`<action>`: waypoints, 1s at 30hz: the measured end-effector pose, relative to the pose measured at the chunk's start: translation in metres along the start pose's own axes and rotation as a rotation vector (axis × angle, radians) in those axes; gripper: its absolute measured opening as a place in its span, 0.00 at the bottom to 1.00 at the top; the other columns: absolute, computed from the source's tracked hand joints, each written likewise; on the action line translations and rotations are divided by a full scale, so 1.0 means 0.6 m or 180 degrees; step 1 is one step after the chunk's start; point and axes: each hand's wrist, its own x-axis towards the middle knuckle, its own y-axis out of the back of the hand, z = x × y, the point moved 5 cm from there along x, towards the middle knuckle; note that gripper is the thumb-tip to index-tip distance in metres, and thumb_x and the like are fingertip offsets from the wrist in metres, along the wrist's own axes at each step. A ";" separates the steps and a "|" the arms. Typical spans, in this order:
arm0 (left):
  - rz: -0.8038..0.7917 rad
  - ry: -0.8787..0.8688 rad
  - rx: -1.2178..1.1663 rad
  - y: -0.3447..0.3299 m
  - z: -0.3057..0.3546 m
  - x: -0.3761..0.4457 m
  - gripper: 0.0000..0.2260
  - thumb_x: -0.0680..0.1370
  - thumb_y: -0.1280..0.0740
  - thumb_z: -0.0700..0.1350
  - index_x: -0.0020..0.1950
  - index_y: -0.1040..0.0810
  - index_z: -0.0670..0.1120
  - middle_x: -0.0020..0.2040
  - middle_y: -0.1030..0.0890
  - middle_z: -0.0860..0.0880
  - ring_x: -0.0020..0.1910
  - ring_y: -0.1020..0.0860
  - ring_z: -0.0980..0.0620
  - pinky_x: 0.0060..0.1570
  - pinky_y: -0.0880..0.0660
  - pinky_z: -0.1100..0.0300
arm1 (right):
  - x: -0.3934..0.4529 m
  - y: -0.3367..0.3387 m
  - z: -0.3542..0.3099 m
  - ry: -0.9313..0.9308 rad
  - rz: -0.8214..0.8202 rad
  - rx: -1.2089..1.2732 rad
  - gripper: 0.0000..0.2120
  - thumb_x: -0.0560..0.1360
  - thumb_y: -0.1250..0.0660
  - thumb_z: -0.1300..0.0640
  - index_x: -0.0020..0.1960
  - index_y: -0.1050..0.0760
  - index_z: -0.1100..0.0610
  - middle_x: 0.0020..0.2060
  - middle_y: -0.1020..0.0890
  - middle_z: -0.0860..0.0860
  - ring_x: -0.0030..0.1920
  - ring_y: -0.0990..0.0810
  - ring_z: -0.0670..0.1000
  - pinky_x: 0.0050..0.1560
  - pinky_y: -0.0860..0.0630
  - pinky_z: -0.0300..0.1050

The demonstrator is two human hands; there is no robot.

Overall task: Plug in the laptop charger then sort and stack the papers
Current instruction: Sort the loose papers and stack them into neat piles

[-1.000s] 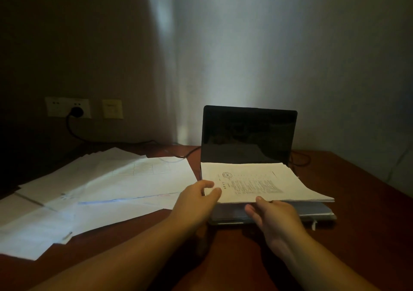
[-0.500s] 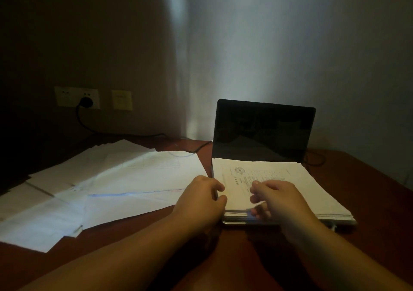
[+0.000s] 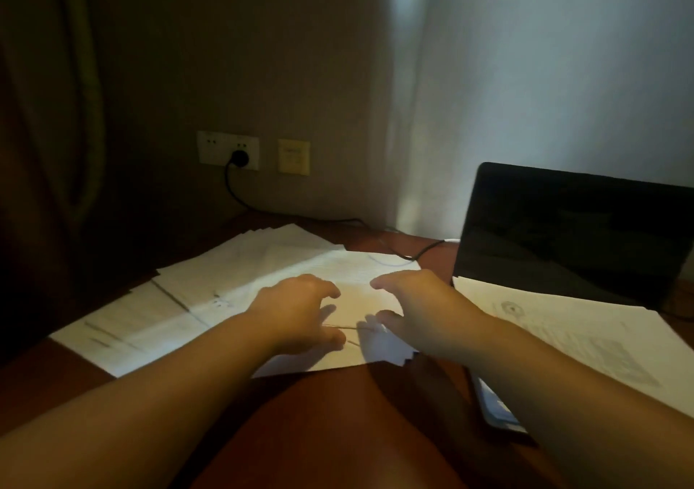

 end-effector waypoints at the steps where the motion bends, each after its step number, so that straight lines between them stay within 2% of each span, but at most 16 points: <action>1: -0.0074 0.0023 0.0006 -0.003 -0.010 0.002 0.33 0.70 0.28 0.65 0.73 0.31 0.59 0.73 0.30 0.56 0.70 0.30 0.52 0.66 0.28 0.51 | 0.015 -0.006 -0.006 0.0102 -0.0090 -0.0095 0.25 0.80 0.36 0.46 0.75 0.34 0.49 0.72 0.29 0.47 0.71 0.31 0.49 0.68 0.34 0.43; 4: -0.0044 -0.0037 0.0062 -0.005 -0.024 0.011 0.29 0.71 0.29 0.65 0.71 0.28 0.60 0.70 0.26 0.56 0.66 0.28 0.52 0.63 0.26 0.53 | 0.053 -0.032 -0.016 0.0217 -0.0561 -0.0170 0.24 0.80 0.37 0.44 0.73 0.31 0.52 0.69 0.26 0.50 0.67 0.28 0.52 0.67 0.32 0.46; 6: 0.0072 -0.0100 0.0070 -0.002 -0.025 0.015 0.25 0.72 0.28 0.63 0.69 0.26 0.61 0.67 0.24 0.56 0.63 0.26 0.53 0.61 0.25 0.54 | 0.072 -0.051 -0.020 0.0353 -0.0807 -0.0266 0.19 0.77 0.33 0.44 0.64 0.25 0.52 0.56 0.20 0.51 0.56 0.23 0.52 0.58 0.24 0.48; 8: 0.0171 -0.0204 0.0049 -0.005 -0.027 0.016 0.22 0.74 0.29 0.61 0.68 0.24 0.62 0.67 0.24 0.57 0.63 0.26 0.54 0.60 0.26 0.56 | 0.085 -0.064 -0.019 0.0466 -0.0851 -0.0185 0.13 0.75 0.31 0.45 0.56 0.22 0.51 0.48 0.18 0.48 0.48 0.21 0.50 0.51 0.21 0.48; 10: 0.0259 -0.0349 0.0051 -0.009 -0.028 0.011 0.19 0.76 0.31 0.60 0.67 0.24 0.62 0.66 0.23 0.58 0.62 0.26 0.55 0.60 0.27 0.58 | 0.092 -0.073 -0.016 0.0568 -0.0828 -0.0092 0.10 0.75 0.30 0.46 0.53 0.22 0.49 0.46 0.18 0.46 0.46 0.22 0.47 0.49 0.22 0.44; 12: 0.0329 -0.0444 0.0011 -0.011 -0.032 0.005 0.16 0.77 0.32 0.59 0.64 0.23 0.62 0.62 0.22 0.60 0.57 0.24 0.57 0.57 0.26 0.59 | 0.096 -0.078 -0.010 0.0672 -0.0710 -0.0065 0.07 0.76 0.31 0.47 0.52 0.21 0.48 0.44 0.19 0.45 0.44 0.23 0.47 0.44 0.25 0.41; 16: 0.0325 -0.0593 -0.0008 -0.001 -0.038 0.003 0.10 0.80 0.34 0.52 0.61 0.20 0.59 0.57 0.19 0.60 0.52 0.23 0.59 0.54 0.24 0.61 | 0.091 -0.084 0.010 0.0710 -0.0325 0.0118 0.09 0.77 0.33 0.44 0.53 0.19 0.45 0.45 0.18 0.42 0.45 0.23 0.44 0.49 0.22 0.45; 20: 0.0480 -0.0641 0.0126 0.014 -0.045 0.006 0.09 0.82 0.37 0.49 0.56 0.18 0.55 0.53 0.20 0.56 0.49 0.23 0.57 0.53 0.23 0.60 | 0.087 -0.089 0.014 0.0810 -0.0084 0.0154 0.09 0.78 0.36 0.49 0.54 0.18 0.45 0.45 0.18 0.42 0.46 0.23 0.44 0.49 0.22 0.44; 24: 0.0911 -0.0653 0.0073 0.023 -0.037 0.003 0.09 0.81 0.37 0.51 0.57 0.19 0.55 0.57 0.24 0.56 0.55 0.26 0.57 0.56 0.27 0.61 | 0.084 -0.090 0.001 0.0873 0.0131 -0.0019 0.09 0.79 0.39 0.54 0.48 0.20 0.49 0.40 0.21 0.45 0.42 0.26 0.45 0.45 0.23 0.45; 27: 0.1440 -0.0601 0.0052 0.039 -0.033 -0.005 0.11 0.76 0.35 0.52 0.56 0.18 0.54 0.58 0.22 0.53 0.60 0.26 0.51 0.58 0.26 0.54 | 0.078 -0.076 0.006 0.0671 0.0480 0.0245 0.06 0.79 0.37 0.54 0.48 0.22 0.49 0.41 0.20 0.45 0.42 0.23 0.46 0.44 0.23 0.42; 30: 0.2089 -0.0642 0.0094 0.053 -0.028 -0.022 0.13 0.72 0.32 0.52 0.55 0.17 0.51 0.55 0.20 0.48 0.57 0.25 0.45 0.51 0.26 0.51 | 0.080 -0.066 0.019 0.0432 0.0747 0.0537 0.03 0.79 0.35 0.52 0.50 0.23 0.49 0.43 0.19 0.46 0.43 0.21 0.47 0.44 0.20 0.44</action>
